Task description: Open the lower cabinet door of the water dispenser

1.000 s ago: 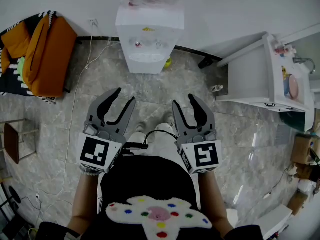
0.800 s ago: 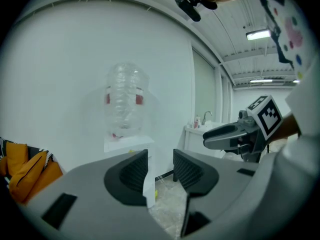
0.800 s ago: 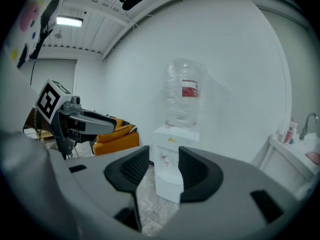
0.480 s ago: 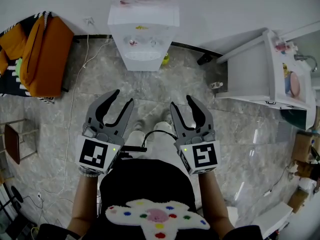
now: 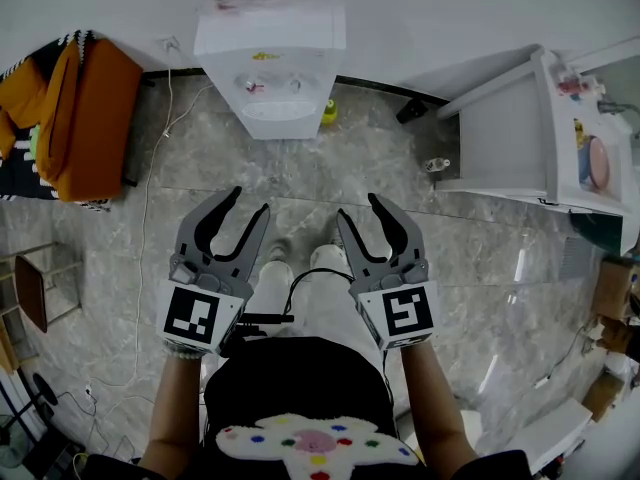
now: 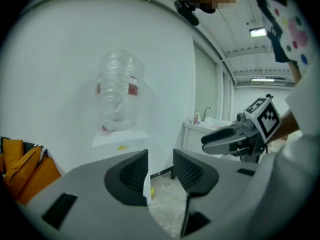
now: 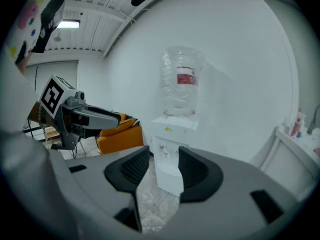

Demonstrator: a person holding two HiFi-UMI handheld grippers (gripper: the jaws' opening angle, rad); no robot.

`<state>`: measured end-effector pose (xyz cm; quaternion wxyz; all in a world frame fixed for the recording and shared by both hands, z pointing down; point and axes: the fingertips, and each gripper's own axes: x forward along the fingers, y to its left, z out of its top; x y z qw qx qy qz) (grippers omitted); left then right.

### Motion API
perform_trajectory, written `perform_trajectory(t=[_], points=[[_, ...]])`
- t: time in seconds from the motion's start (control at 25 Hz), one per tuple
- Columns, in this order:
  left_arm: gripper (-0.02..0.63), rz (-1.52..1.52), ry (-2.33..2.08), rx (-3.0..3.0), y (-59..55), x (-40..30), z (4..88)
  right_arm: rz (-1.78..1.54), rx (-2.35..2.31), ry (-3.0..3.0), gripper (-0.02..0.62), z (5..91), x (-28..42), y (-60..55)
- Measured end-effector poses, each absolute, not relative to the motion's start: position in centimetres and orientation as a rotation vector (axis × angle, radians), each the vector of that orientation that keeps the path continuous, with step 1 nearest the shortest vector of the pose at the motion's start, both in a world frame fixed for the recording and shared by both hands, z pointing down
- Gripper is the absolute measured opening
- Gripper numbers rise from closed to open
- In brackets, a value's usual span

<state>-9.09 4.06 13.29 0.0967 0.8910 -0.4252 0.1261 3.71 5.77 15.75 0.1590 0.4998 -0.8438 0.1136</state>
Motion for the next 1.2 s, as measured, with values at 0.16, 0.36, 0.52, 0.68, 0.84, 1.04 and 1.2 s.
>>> perform_trajectory(t=[0.16, 0.36, 0.52, 0.68, 0.84, 1.04, 1.2], points=[[0.156, 0.380, -1.258, 2.628, 3.5, -7.8, 14.3, 0.337, 1.426, -2.398, 0.167, 17.1, 5.1, 4.9], [0.156, 0.423, -1.269, 2.601, 2.2, -6.8, 15.7, 0.345, 1.408, -2.399, 0.168, 18.6, 6.5, 3.3], [0.156, 0.452, -1.281, 2.575, 1.6, -6.0, 17.3, 0.349, 1.367, -2.415, 0.168, 20.0, 7.1, 2.3], [0.156, 0.480, -1.284, 2.552, 1.0, -4.9, 19.0, 0.355, 1.331, -2.412, 0.169, 22.0, 8.1, 1.3], [0.156, 0.494, -1.287, 2.531, 0.3, -3.8, 20.7, 0.364, 1.309, -2.413, 0.169, 24.1, 9.0, 0.3], [0.156, 0.530, -1.286, 2.501, -0.4, -3.0, 23.2, 0.381, 1.273, -2.413, 0.169, 26.7, 9.6, -1.0], [0.156, 0.520, -1.295, 2.496, -1.4, -1.9, 24.9, 0.386, 1.258, -2.424, 0.169, 28.8, 10.1, -1.9]])
